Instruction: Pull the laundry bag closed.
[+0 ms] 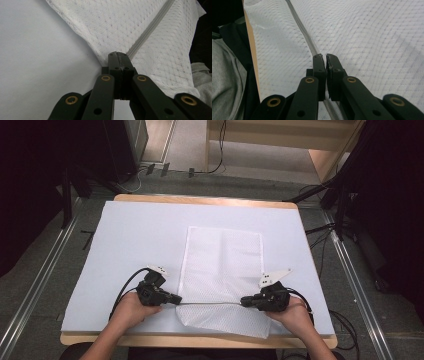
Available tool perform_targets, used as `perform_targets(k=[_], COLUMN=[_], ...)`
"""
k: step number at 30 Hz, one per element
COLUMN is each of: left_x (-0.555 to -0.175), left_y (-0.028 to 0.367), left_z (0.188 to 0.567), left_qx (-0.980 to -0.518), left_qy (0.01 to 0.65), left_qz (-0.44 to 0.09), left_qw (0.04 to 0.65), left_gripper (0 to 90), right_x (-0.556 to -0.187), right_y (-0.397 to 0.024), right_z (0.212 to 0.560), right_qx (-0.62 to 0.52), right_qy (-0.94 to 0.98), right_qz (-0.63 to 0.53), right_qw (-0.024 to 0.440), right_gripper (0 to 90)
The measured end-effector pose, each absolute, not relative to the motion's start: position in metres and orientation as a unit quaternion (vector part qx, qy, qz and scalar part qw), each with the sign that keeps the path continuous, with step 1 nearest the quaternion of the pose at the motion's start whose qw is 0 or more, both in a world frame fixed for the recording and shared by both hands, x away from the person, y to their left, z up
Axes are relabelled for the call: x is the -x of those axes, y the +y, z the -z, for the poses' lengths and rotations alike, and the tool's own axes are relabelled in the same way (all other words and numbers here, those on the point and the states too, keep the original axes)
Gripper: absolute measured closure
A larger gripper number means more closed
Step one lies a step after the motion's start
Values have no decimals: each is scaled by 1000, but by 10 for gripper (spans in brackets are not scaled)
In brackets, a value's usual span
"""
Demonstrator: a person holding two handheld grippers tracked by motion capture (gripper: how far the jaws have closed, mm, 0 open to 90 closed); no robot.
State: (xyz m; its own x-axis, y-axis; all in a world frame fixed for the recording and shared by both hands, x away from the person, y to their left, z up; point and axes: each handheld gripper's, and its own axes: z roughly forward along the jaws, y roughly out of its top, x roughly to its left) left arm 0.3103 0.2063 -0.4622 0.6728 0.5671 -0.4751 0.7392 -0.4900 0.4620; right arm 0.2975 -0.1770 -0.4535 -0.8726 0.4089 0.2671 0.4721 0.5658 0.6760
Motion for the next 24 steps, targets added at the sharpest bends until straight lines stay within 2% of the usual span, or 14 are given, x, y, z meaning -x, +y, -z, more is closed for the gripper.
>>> perform_targets(k=[18,24], left_x=[-310,-311], left_y=[206,206], left_z=[462,462], left_qx=[-853,-853], left_qy=[383,382], left_qz=[131,131], left_qw=[330,330], left_gripper=[900,900], right_x=[-295,-294], right_y=[-176,-188], right_z=[452,452], right_qx=[239,249], right_qy=[-891,-888], right_qz=[384,386], right_qw=[35,32], right_gripper=[890,890])
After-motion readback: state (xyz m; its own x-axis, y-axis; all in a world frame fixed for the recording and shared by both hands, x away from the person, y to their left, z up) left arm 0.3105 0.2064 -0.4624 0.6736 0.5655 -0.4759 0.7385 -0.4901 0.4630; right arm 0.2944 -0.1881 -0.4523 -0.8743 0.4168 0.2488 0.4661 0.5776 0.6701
